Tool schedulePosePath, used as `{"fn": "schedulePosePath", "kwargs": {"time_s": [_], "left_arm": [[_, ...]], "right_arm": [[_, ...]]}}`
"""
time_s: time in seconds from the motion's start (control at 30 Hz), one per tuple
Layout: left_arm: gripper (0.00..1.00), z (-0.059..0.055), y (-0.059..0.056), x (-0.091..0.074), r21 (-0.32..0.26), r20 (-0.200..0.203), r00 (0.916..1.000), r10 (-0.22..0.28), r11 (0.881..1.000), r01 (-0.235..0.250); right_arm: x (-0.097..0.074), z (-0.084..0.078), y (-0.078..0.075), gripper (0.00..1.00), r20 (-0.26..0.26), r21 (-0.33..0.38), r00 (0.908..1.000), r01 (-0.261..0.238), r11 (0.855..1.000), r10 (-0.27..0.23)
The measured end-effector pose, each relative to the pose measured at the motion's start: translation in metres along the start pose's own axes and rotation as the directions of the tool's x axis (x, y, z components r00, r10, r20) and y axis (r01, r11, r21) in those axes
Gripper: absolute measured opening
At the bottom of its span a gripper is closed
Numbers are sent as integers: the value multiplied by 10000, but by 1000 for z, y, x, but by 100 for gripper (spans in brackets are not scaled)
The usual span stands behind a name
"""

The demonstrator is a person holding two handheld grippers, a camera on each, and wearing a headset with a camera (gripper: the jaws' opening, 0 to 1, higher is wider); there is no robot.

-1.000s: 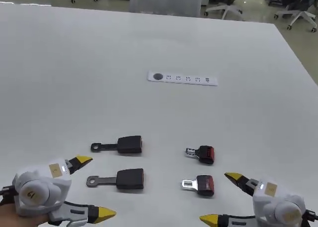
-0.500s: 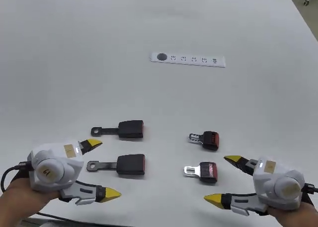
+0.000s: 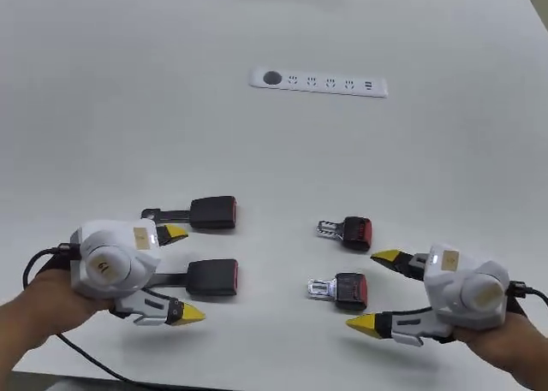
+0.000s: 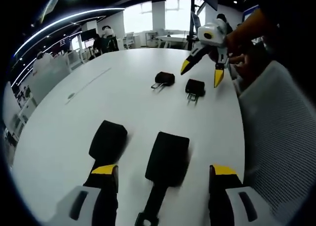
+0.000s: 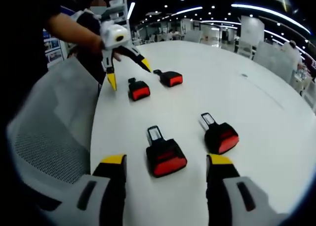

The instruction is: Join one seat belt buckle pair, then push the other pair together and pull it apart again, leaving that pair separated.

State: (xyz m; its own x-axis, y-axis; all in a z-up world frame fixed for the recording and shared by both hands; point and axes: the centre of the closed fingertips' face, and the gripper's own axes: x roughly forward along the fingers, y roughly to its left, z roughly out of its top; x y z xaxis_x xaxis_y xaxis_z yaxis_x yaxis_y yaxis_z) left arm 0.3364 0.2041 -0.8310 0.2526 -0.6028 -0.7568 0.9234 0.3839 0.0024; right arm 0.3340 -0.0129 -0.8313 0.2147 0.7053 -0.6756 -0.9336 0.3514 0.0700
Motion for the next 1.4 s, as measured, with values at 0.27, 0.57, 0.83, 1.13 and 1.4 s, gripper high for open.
{"fn": "schedulePosePath", "kwargs": {"time_s": [0.27,0.57,0.83,1.13,1.4], "left_arm": [[69,-10,-8,15,15,-548,9934,-1006,9949,1008],[61,-18,-9,17,764,-1113,9881,-1064,9904,1153],[53,-18,-3,17,993,-1296,9856,-1084,9876,1216],[47,-11,-8,23,1497,-1275,9840,-1247,9783,1433],[34,-9,-5,25,1940,-1316,9818,-1366,9678,1606]], "right_arm": [[10,-7,3,60,-469,-375,9959,-792,9962,774],[14,-7,4,53,-637,-667,9920,-1136,9913,1093],[17,-14,4,50,-1149,-1051,9855,-1369,9850,1247],[15,-18,1,39,-1094,-1217,9836,-1565,9802,1435],[14,-20,-2,35,-847,-1561,9828,-1759,9720,1643]]}}
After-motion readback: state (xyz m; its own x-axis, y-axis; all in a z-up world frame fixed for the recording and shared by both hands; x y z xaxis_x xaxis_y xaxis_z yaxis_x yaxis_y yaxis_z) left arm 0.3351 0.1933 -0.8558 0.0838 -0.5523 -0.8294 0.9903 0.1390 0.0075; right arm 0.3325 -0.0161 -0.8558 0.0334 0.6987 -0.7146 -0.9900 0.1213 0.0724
